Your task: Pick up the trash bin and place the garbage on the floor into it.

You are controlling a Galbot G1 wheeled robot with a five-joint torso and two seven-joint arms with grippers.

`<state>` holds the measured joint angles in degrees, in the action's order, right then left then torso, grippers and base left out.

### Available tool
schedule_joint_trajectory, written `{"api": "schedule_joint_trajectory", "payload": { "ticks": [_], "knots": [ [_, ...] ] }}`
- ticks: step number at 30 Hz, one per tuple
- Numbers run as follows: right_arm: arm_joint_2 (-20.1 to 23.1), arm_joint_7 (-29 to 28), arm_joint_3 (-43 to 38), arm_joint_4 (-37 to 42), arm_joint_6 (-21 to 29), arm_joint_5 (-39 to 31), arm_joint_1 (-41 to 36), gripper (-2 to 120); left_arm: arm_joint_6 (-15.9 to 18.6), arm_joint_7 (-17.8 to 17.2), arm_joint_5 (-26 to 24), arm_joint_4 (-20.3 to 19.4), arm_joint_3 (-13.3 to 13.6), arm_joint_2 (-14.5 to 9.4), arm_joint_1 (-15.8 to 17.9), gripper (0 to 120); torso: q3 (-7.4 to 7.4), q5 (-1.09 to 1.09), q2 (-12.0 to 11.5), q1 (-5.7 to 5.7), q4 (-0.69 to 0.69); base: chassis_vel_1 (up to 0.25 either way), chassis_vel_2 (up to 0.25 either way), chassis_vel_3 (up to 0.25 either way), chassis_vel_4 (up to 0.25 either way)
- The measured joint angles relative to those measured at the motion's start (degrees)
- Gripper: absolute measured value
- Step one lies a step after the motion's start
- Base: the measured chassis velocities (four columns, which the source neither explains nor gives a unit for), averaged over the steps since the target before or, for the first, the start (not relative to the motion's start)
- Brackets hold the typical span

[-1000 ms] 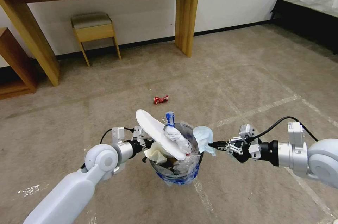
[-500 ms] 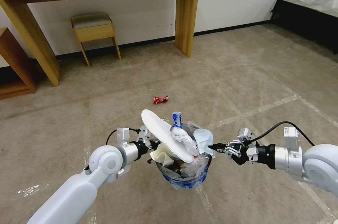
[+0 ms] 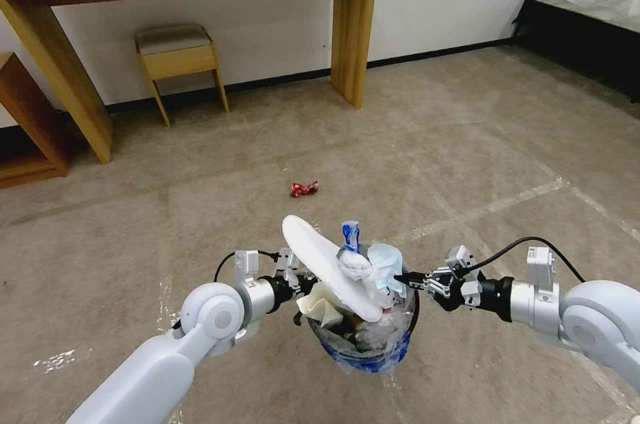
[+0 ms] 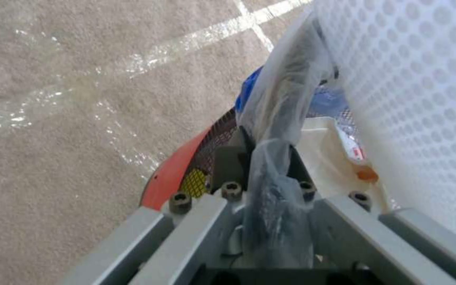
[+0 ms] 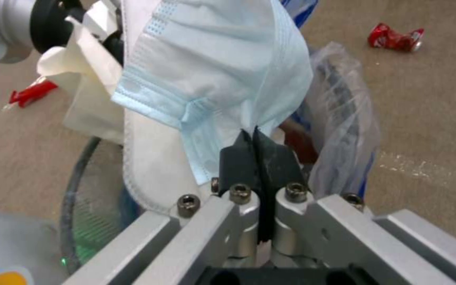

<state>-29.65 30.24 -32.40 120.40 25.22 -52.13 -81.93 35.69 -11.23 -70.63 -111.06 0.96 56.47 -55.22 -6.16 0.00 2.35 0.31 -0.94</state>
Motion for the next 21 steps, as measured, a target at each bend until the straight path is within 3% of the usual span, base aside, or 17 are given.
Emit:
{"api": "schedule_joint_trajectory", "payload": {
  "ticks": [13,21],
  "knots": [
    [-0.99,-0.01,0.01,-0.66,-0.85,0.63,0.06,42,-0.01,-0.29,0.02,0.50,-0.15,0.91,-0.24,1,0.00,0.00,0.00,0.00,0.00,0.000,0.000,0.000,0.000],
    [-0.94,0.23,-3.88,-0.61,-1.28,-1.11,-0.63,76,-0.02,-1.05,0.03,1.05,-0.33,1.23,-0.07,1,0.00,0.00,0.00,0.00,0.00,0.000,0.000,0.000,0.000]
  ]
}}
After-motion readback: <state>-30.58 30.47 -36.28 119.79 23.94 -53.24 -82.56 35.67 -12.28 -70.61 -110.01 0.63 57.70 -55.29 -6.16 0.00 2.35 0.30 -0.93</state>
